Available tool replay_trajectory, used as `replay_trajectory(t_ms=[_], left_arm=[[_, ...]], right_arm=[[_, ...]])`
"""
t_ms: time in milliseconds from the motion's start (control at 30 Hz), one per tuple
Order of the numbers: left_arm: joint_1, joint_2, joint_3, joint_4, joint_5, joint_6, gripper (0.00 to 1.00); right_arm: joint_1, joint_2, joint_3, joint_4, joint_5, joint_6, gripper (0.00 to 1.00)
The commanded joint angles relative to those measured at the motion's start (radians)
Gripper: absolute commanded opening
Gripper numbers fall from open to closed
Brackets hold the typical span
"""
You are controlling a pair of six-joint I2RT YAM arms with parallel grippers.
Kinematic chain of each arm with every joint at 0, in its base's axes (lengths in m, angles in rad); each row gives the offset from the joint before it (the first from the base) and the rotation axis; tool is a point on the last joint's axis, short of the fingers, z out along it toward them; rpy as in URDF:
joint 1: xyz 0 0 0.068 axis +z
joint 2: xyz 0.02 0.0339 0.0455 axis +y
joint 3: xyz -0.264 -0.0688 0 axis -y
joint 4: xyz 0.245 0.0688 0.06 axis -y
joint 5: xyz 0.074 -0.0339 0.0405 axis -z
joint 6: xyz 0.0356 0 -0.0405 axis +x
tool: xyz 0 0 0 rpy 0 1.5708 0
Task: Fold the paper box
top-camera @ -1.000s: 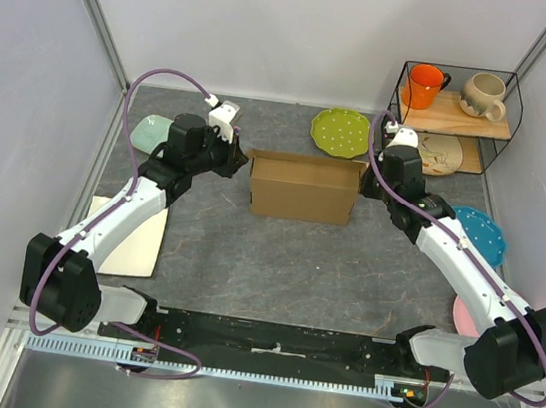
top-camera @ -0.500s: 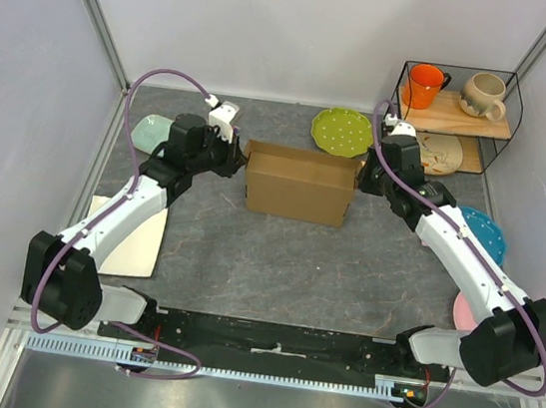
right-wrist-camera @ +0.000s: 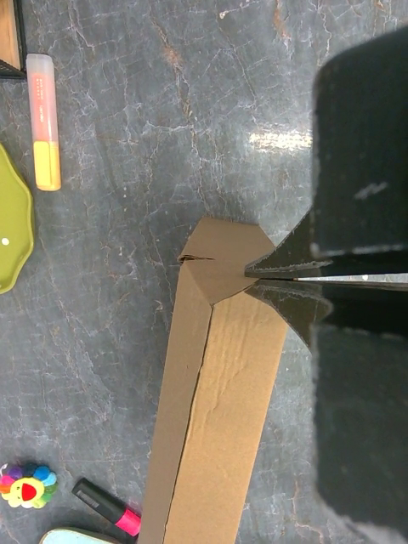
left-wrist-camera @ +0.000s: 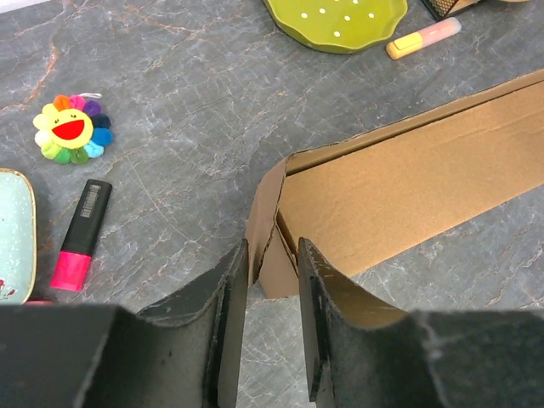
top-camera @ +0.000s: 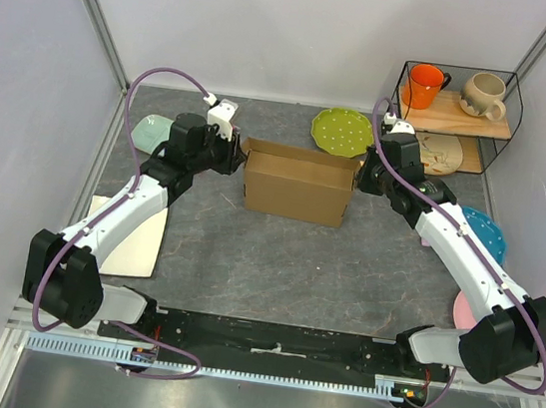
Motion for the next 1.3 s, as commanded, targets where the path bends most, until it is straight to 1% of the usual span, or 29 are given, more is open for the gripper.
replay_trajectory(t_ms=[0, 100, 133, 233, 433, 500, 533, 567, 633, 667, 700, 767, 933, 1133, 1267], left_arm=[[0.001, 0.009, 0.012, 0.053, -0.024, 0.055, 0.35], [0.001, 0.021, 0.012, 0.061, -0.007, 0.055, 0.29], [0.001, 0.021, 0.010, 0.063, 0.000, 0.055, 0.25], [-0.001, 0.023, 0.001, 0.075, 0.008, 0.053, 0.17], [-0.001, 0.028, -0.008, 0.078, 0.008, 0.055, 0.15], [-0.001, 0.029, -0.011, 0.076, 0.007, 0.055, 0.08], [-0.001, 0.028, -0.011, 0.076, -0.001, 0.055, 0.02], [-0.001, 0.023, -0.014, 0.076, -0.001, 0.055, 0.02], [-0.001, 0.018, -0.014, 0.067, -0.009, 0.050, 0.02], [0.001, 0.018, -0.010, 0.058, -0.012, 0.049, 0.02], [-0.001, 0.021, 0.002, 0.049, -0.021, 0.049, 0.02], [-0.002, 0.023, 0.013, 0.018, -0.041, 0.046, 0.02], [-0.001, 0.020, 0.015, 0.007, -0.044, 0.042, 0.02], [-0.001, 0.024, 0.033, -0.017, -0.036, 0.047, 0.02], [-0.002, 0.046, 0.070, -0.048, -0.030, 0.049, 0.02]], right_arm=[[0.000, 0.011, 0.038, -0.014, -0.023, 0.008, 0.00], [0.000, 0.009, 0.037, -0.015, -0.024, 0.006, 0.00], [0.000, 0.009, 0.037, -0.017, -0.026, 0.005, 0.00], [0.000, 0.008, 0.035, -0.017, -0.030, 0.008, 0.00], [0.000, 0.011, 0.056, -0.037, -0.049, 0.014, 0.00], [0.000, 0.012, 0.064, -0.044, -0.052, 0.013, 0.00], [0.000, 0.011, 0.067, -0.047, -0.049, 0.013, 0.00], [0.000, 0.006, 0.067, -0.055, -0.034, 0.016, 0.06], [0.000, -0.015, 0.061, -0.055, 0.008, 0.014, 0.26], [0.000, -0.023, 0.056, -0.055, 0.019, 0.013, 0.41], [-0.002, -0.037, 0.055, -0.055, 0.032, 0.009, 0.46], [-0.002, -0.047, 0.047, -0.055, 0.068, 0.002, 0.53], [0.000, -0.058, 0.026, -0.055, 0.095, -0.020, 0.54], [-0.002, -0.051, -0.019, -0.024, 0.103, -0.058, 0.47], [0.000, -0.054, -0.057, 0.005, 0.103, -0.078, 0.46]])
